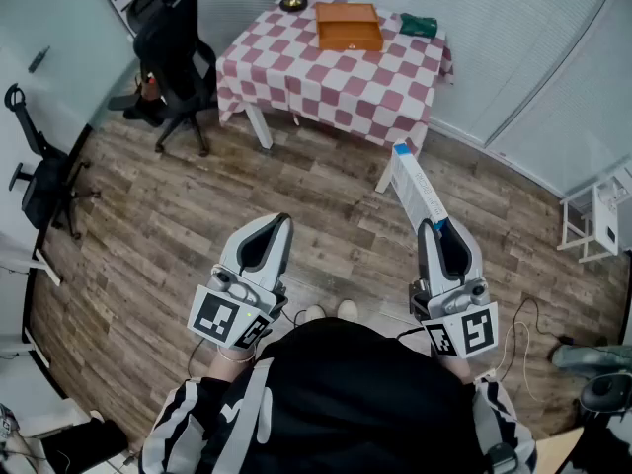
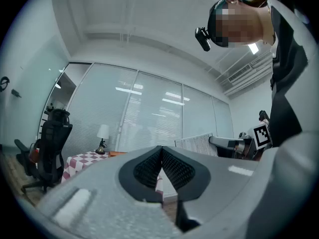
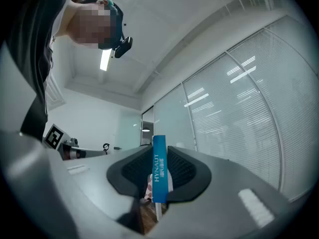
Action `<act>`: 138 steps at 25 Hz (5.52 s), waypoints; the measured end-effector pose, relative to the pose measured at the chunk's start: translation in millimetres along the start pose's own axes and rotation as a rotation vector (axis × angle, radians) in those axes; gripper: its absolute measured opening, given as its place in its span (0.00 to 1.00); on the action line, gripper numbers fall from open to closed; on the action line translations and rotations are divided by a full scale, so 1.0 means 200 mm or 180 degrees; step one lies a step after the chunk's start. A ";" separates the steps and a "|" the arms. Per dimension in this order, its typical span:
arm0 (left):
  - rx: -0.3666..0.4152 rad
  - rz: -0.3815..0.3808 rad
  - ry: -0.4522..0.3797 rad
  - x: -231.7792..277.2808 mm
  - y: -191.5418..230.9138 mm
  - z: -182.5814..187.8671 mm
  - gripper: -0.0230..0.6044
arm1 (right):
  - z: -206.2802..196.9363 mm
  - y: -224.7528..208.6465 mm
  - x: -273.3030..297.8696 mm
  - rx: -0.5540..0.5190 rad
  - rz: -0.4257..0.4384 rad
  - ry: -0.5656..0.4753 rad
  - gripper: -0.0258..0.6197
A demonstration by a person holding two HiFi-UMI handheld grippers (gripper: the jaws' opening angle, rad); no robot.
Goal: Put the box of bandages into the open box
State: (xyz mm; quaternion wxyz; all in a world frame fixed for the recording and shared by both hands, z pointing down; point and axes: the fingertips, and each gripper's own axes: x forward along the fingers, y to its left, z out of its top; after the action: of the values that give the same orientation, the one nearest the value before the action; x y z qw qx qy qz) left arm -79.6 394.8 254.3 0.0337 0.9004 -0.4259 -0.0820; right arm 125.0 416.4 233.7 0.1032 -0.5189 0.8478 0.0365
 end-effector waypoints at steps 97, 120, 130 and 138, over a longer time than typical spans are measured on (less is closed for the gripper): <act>0.0051 0.0211 0.0033 1.38 0.86 -0.12 0.03 | -0.41 -0.78 1.42 0.0007 0.0503 0.0171 0.16; -0.0059 0.0305 0.0044 1.46 1.05 -0.21 0.03 | -0.53 -0.90 1.62 -0.0162 0.0568 0.0290 0.16; -0.0032 0.0217 0.0049 1.67 1.28 -0.21 0.03 | -0.58 -0.97 1.90 -0.0250 0.0542 0.0216 0.16; 0.0003 0.0161 0.0019 1.87 1.50 -0.18 0.03 | -0.60 -1.08 2.15 -0.0291 0.0408 0.0188 0.16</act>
State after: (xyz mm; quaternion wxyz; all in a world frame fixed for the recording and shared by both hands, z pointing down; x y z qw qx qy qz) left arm -69.2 -85.3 285.0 0.0366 0.8896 -0.4485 -0.0783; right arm 111.1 -77.7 270.2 0.0517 -0.4685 0.8794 0.0664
